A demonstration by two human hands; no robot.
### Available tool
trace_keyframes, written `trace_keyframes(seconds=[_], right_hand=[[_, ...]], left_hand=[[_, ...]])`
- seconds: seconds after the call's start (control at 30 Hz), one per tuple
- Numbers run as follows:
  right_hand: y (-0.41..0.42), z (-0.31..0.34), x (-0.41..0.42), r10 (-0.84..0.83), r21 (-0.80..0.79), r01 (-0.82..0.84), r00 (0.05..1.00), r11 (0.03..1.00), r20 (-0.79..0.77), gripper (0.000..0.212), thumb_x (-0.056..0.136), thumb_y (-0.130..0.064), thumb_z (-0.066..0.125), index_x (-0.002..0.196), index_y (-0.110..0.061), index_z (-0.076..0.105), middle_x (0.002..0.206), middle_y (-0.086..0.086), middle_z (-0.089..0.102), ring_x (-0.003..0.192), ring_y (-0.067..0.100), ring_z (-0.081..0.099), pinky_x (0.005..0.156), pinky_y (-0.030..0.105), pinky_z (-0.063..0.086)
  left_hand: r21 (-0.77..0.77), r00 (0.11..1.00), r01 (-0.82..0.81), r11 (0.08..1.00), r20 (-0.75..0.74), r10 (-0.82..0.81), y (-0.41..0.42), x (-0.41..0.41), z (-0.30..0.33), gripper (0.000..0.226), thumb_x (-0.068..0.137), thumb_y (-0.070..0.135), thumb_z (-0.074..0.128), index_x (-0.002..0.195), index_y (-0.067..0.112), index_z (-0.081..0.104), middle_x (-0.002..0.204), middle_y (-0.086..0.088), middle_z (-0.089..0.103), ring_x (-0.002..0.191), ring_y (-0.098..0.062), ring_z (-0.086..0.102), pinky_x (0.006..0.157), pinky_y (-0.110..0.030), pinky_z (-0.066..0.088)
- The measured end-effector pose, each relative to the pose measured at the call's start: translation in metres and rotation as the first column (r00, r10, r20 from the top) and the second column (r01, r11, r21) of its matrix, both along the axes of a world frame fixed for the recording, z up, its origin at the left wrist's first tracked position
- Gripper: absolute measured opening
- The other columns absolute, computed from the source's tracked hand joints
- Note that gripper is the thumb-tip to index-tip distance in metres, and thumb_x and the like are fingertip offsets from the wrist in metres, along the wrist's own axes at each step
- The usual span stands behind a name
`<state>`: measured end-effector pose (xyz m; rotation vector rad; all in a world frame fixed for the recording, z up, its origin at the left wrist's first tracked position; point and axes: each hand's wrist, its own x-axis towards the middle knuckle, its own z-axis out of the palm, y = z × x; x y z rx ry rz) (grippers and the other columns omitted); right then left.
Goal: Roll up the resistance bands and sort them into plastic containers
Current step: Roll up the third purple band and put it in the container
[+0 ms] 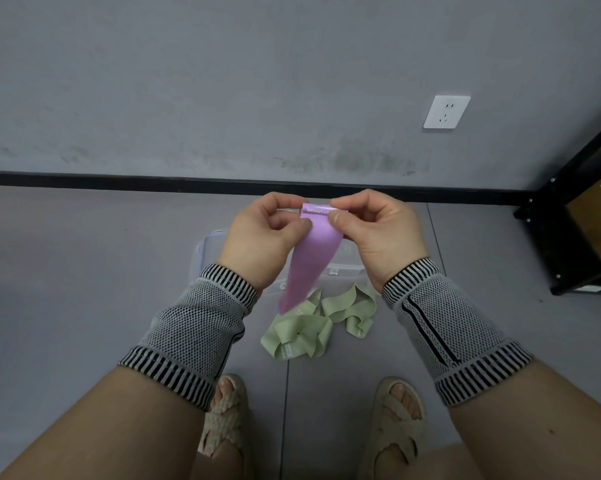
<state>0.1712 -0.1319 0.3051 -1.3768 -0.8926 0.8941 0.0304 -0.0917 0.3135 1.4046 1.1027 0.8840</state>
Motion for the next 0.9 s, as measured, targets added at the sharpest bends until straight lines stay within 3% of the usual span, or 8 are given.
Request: trace_keyframes(seconds=[0.17, 0.27, 0.4, 0.5, 0.6, 0.9], right_hand=[[0.0005, 0.0008, -0.002, 0.003, 0.014, -0.004, 0.999, 1.0, 0.052, 0.025, 0.076, 0.008, 0.069, 0.072, -0.016, 0.068, 0.082, 0.012, 0.071, 0.077, 0.018, 0.063, 0.083, 0.039, 0.054], [0.0007, 0.0003, -0.0039, 0.016, 0.017, -0.017, 0.998, 1.0, 0.068, 0.025, 0.076, 0.008, 0.069, 0.072, -0.016, 0.069, 0.085, 0.017, 0.071, 0.077, 0.02, 0.063, 0.082, 0.039, 0.055], [0.0, 0.0001, -0.0044, 0.06, 0.016, -0.062, 0.995, 0.998, 0.081, 0.026, 0.077, 0.007, 0.068, 0.076, -0.018, 0.069, 0.081, 0.006, 0.07, 0.077, 0.015, 0.064, 0.081, 0.032, 0.056], [0.0001, -0.0013, -0.0016, 0.095, -0.008, -0.096, 0.995, 0.995, -0.02, 0.023, 0.082, 0.004, 0.064, 0.088, -0.018, 0.069, 0.092, 0.011, 0.07, 0.087, 0.024, 0.066, 0.086, 0.038, 0.056], [0.0006, -0.0022, 0.0002, 0.087, -0.051, -0.094, 0.989, 0.994, -0.116, 0.017, 0.088, -0.003, 0.059, 0.088, -0.016, 0.07, 0.089, 0.015, 0.069, 0.082, 0.026, 0.064, 0.085, 0.042, 0.053], [0.0006, -0.0033, 0.0019, 0.082, -0.02, -0.085, 0.991, 0.996, -0.105, 0.019, 0.086, 0.001, 0.061, 0.086, -0.015, 0.071, 0.087, 0.013, 0.071, 0.082, 0.023, 0.066, 0.085, 0.041, 0.056]], left_hand=[[0.014, 0.999, -0.043, 0.999, -0.007, 0.043, -0.0004, -0.0003, 0.0007, 0.015, 0.084, 0.008, 0.064, 0.085, 0.023, 0.064, 0.059, 0.008, 0.064, 0.056, -0.003, 0.054, 0.061, -0.021, 0.044], [0.027, 0.998, -0.056, 0.998, 0.005, 0.056, -0.0008, 0.0001, 0.0029, 0.008, 0.086, 0.012, 0.065, 0.082, 0.019, 0.063, 0.051, 0.012, 0.061, 0.049, 0.002, 0.05, 0.055, -0.016, 0.04], [0.032, 0.998, -0.055, 0.998, 0.029, 0.054, -0.0015, -0.0004, 0.005, 0.01, 0.087, 0.005, 0.061, 0.082, 0.014, 0.06, 0.047, 0.013, 0.059, 0.043, 0.003, 0.047, 0.048, -0.009, 0.036], [0.038, 0.998, -0.056, 0.998, 0.032, 0.055, -0.0015, -0.0021, 0.0056, 0.013, 0.087, 0.003, 0.06, 0.082, 0.015, 0.059, 0.046, 0.012, 0.058, 0.042, 0.002, 0.045, 0.048, -0.011, 0.036], [0.04, 0.997, -0.061, 0.997, 0.042, 0.059, -0.001, -0.0027, 0.0059, 0.015, 0.088, 0.003, 0.059, 0.081, 0.016, 0.058, 0.046, 0.012, 0.057, 0.042, 0.002, 0.046, 0.048, -0.011, 0.036], [0.016, 0.998, -0.04, 0.999, 0.052, 0.039, -0.0007, -0.0029, 0.0046, 0.01, 0.089, 0.004, 0.059, 0.085, 0.014, 0.058, 0.044, 0.012, 0.055, 0.041, 0.001, 0.046, 0.047, -0.012, 0.037]])
